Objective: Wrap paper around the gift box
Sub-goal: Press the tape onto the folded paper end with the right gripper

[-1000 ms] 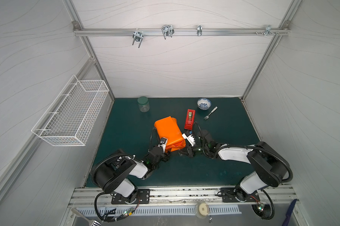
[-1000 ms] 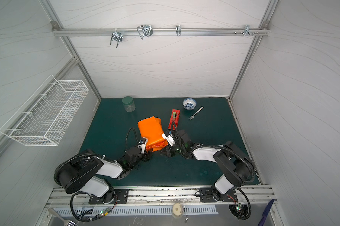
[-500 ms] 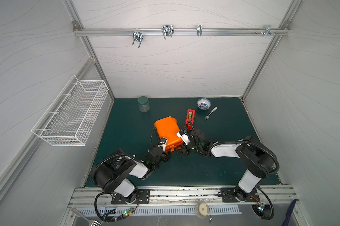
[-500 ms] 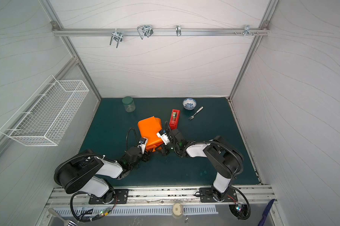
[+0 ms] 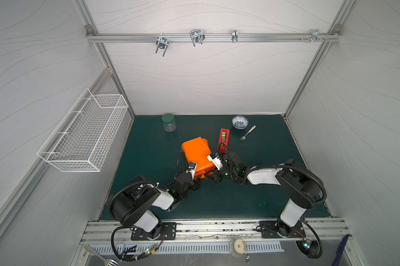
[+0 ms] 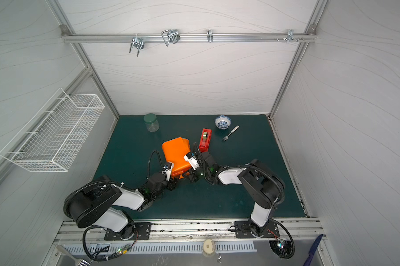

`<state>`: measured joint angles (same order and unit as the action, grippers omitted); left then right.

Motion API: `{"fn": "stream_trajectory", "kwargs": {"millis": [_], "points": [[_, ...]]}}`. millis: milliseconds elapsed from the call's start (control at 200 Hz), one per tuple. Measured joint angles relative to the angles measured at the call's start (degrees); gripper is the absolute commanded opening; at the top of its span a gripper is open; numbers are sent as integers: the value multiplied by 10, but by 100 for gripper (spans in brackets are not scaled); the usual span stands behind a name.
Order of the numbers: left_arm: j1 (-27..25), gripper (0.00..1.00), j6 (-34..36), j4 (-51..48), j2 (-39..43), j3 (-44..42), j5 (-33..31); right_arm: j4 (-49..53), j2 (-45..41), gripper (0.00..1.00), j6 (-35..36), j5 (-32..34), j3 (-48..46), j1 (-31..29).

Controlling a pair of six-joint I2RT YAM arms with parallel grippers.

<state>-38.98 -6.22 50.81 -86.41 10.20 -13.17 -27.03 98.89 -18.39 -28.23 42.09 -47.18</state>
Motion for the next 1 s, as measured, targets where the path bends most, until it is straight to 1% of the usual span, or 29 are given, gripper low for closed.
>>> {"fn": "stream_trajectory", "kwargs": {"millis": [1000], "points": [[0,72,0,0,0,0,0,-2,9,0,0,15,10,0]]}}
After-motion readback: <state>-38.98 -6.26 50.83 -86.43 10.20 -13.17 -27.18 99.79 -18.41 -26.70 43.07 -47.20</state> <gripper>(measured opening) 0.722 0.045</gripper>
